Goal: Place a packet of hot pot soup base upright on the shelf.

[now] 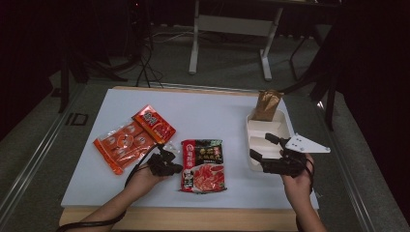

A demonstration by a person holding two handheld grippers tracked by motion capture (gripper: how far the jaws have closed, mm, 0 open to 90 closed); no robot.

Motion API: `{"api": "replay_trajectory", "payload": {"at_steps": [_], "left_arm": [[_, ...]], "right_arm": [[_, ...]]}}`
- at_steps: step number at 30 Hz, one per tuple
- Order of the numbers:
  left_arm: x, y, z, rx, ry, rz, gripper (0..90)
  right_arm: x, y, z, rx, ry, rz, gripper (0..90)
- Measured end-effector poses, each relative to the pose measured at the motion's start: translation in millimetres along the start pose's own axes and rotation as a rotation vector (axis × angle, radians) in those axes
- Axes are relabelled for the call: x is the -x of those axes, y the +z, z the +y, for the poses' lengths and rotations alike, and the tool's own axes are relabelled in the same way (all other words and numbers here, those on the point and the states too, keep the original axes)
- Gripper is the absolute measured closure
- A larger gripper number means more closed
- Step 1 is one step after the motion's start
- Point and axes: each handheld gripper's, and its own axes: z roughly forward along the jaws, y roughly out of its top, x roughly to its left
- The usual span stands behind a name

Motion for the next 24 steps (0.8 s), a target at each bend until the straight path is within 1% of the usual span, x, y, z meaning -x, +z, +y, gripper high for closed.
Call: {"api": "replay_trajectory", "payload": {"at_steps": [3, 5, 6, 7, 9, 11, 12, 13, 14, 16, 17, 18, 19, 20, 22, 24], "left_arm": [[0.1, -10.3, 1.5, 0.026, -0.004, 0.016, 88.2], [-0.4, -18.6, 3.4, 0.042, -0.005, 0.026, 88.0], [-0.9, -22.5, 4.7, 0.055, -0.007, 0.028, 86.0], [-1.2, -26.3, 6.0, 0.063, -0.009, 0.033, 86.0], [-2.6, -33.2, 9.3, 0.084, -0.009, 0.031, 85.9], [-4.0, -39.0, 13.2, 0.110, -0.005, 0.020, 83.5], [-4.2, -41.5, 15.4, 0.124, -0.010, 0.008, 80.7], [-4.7, -43.0, 17.1, 0.134, -0.009, 0.005, 80.3], [-5.2, -44.9, 19.5, 0.143, -0.006, 0.007, 77.3], [-6.3, -46.9, 23.8, 0.158, -0.006, 0.011, 76.3], [-7.5, -48.0, 26.3, 0.163, -0.005, 0.014, 74.3], [-8.6, -48.0, 28.2, 0.170, -0.013, 0.012, 71.3], [-9.7, -48.0, 29.6, 0.170, -0.014, 0.010, 71.1], [-11.3, -47.8, 31.7, 0.171, -0.013, 0.015, 68.7], [-14.2, -46.4, 34.7, 0.178, -0.027, 0.018, 64.5], [-16.7, -45.3, 37.2, 0.182, -0.029, 0.021, 64.4]], "right_arm": [[-0.9, -1.3, 0.0, 0.008, -0.012, -0.005, 15.5], [-0.8, -1.6, 0.2, 0.010, -0.009, -0.002, 15.4], [-0.7, -1.7, 0.2, 0.014, -0.006, -0.005, 15.4], [-0.5, -1.6, 0.2, 0.016, -0.004, -0.007, 15.4], [-0.4, -1.2, 0.1, 0.014, -0.005, -0.009, 15.4], [-0.6, -1.1, -0.2, 0.009, -0.003, -0.006, 15.4], [-0.8, -1.0, -0.2, 0.008, -0.004, -0.005, 15.4], [-0.9, -1.0, -0.2, 0.010, -0.007, -0.006, 15.4], [-1.1, -0.9, -0.1, 0.010, -0.009, -0.003, 15.4], [-1.6, -0.8, 0.0, 0.013, -0.015, 0.001, 15.4], [-1.8, -0.8, 0.1, 0.016, -0.016, 0.003, 15.4], [-2.1, -0.9, 0.3, 0.019, -0.015, 0.008, 15.4], [-2.2, -1.2, 0.5, 0.022, -0.017, 0.012, 15.3], [-2.3, -1.4, 0.6, 0.028, -0.020, 0.012, 15.3], [-2.2, -2.1, 1.0, 0.029, -0.027, -0.001, 14.7], [-1.8, -2.5, 0.9, 0.031, -0.031, -0.005, 14.5]]}}
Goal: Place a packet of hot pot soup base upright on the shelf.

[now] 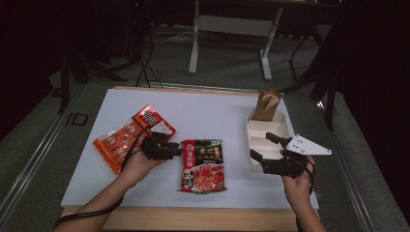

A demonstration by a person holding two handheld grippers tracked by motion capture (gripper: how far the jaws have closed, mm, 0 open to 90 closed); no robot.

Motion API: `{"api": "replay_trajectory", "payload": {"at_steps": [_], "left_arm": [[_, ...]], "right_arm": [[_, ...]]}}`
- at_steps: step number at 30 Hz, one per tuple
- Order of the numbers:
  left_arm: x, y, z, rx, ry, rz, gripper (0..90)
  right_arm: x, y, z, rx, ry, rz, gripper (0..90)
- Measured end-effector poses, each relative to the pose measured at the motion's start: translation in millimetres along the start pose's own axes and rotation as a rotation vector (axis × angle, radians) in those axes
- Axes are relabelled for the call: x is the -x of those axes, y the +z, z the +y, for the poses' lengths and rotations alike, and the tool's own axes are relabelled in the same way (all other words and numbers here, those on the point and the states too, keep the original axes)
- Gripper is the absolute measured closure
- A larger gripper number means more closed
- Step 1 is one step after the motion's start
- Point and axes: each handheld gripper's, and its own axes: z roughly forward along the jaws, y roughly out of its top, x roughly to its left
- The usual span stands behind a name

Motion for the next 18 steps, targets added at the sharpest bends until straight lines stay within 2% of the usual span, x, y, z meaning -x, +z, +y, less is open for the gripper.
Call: {"api": "replay_trajectory", "payload": {"at_steps": [1, 3, 5, 7, 11, 16, 18], "left_arm": [[-0.9, 1.1, 1.1, 0.002, -0.001, 0.001, 59.0], [-2.9, 3.9, 3.0, 0.010, -0.004, 0.004, 56.7], [-4.0, 5.5, 3.8, 0.010, -0.003, 0.006, 53.5], [-6.0, 10.3, 6.2, 0.018, 0.003, 0.009, 50.1], [-8.1, 18.2, 10.0, 0.006, 0.020, 0.038, 47.0], [-16.2, 30.7, 11.9, -0.010, 0.000, 0.059, 47.0], [-19.7, 37.2, 11.8, -0.013, -0.011, 0.066, 47.0]], "right_arm": [[0.7, -0.2, -0.4, -0.003, 0.005, -0.003, 13.4], [0.2, -0.4, -0.9, -0.001, -0.005, -0.023, 13.2], [0.1, -0.1, -0.7, -0.008, -0.003, -0.022, 13.2], [0.0, 0.4, -0.9, -0.024, 0.020, -0.025, 13.1], [-2.0, 2.9, -2.3, -0.047, 0.023, -0.020, 12.0], [-4.2, 4.5, -1.5, -0.037, 0.020, -0.042, 11.2], [-4.2, 4.1, -1.3, -0.036, 0.021, -0.033, 10.8]]}}
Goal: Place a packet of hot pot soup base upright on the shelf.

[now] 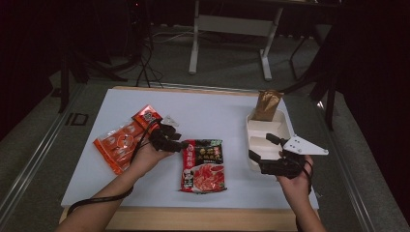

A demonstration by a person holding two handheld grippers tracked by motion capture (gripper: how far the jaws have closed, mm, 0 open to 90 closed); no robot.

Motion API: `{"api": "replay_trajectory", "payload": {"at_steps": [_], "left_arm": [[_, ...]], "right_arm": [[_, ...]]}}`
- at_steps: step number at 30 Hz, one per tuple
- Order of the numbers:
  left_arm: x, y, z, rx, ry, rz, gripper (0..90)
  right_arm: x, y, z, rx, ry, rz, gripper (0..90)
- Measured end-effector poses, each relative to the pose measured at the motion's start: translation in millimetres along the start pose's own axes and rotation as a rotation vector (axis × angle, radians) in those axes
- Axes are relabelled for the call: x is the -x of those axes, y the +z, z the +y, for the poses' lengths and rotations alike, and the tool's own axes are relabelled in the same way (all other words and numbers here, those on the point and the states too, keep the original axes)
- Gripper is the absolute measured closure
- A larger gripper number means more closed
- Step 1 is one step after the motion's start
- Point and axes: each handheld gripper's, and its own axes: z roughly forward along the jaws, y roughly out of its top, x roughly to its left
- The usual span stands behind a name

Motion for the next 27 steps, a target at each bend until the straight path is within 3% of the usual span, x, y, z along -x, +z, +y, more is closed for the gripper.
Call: {"api": "replay_trajectory", "payload": {"at_steps": [6, 13, 22, 27], "left_arm": [[-4.0, 18.2, 0.3, -0.025, -0.008, 0.003, 47.1], [-10.1, 36.4, -2.8, -0.061, -0.051, 0.009, 47.2], [-6.5, 49.6, -6.9, -0.102, -0.055, -0.018, 53.9], [-4.2, 49.8, -6.6, -0.105, -0.065, -0.020, 63.8]], "right_arm": [[-2.6, 4.1, -2.1, -0.024, -0.012, -0.006, 10.8], [-3.2, 7.4, -3.9, -0.045, -0.005, -0.001, 10.8], [-4.7, 9.5, -4.4, -0.056, -0.016, 0.000, 10.9], [-3.6, 9.6, -4.9, -0.060, -0.010, 0.000, 11.0]]}}
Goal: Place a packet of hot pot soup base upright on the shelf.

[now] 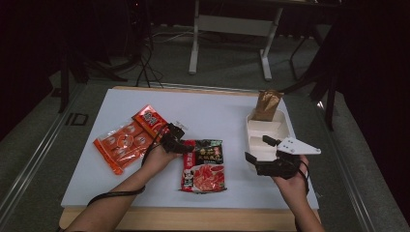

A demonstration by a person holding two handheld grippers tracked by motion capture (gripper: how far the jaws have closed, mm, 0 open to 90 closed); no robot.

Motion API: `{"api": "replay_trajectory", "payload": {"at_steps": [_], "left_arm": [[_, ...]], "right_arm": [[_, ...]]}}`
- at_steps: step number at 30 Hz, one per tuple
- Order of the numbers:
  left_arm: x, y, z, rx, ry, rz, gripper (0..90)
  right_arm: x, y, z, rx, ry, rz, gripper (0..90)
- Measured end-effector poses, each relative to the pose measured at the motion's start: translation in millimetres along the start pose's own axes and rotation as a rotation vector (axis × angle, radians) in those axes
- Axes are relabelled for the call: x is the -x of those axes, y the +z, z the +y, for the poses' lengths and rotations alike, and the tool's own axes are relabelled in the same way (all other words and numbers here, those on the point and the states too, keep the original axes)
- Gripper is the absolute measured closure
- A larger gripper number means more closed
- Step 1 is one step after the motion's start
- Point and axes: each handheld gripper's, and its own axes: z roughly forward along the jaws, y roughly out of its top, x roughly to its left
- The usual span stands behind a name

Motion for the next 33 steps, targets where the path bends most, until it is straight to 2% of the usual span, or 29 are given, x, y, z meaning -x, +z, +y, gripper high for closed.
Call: {"api": "replay_trajectory", "payload": {"at_steps": [2, 4, 10, 16, 22, 26, 33], "left_arm": [[0.2, -1.0, 0.5, -0.007, 0.006, 0.008, 72.6], [2.5, -2.4, 1.1, -0.006, 0.029, 0.020, 75.3], [5.4, -6.6, 4.1, 0.028, 0.012, 0.005, 81.0], [11.9, -20.0, 10.0, 0.087, 0.006, -0.024, 83.5], [25.2, -36.0, 15.4, 0.139, 0.040, -0.027, 84.3], [33.6, -44.2, 18.8, 0.157, 0.061, -0.029, 84.8], [43.8, -53.5, 20.3, 0.199, 0.096, -0.038, 85.2]], "right_arm": [[-0.3, 0.4, -0.1, -0.002, -0.001, -0.002, 11.0], [-1.0, 0.8, 0.1, -0.005, -0.003, -0.002, 11.1], [-0.4, 1.2, 0.0, -0.004, 0.004, -0.007, 12.4], [0.2, 0.0, 0.9, 0.010, 0.008, -0.006, 12.2], [0.9, -2.1, 1.5, 0.021, 0.006, 0.017, 10.7], [-0.9, -3.8, 2.9, 0.024, -0.006, -0.003, 10.7], [-2.5, -3.5, 3.9, 0.014, 0.000, 0.012, 10.7]]}}
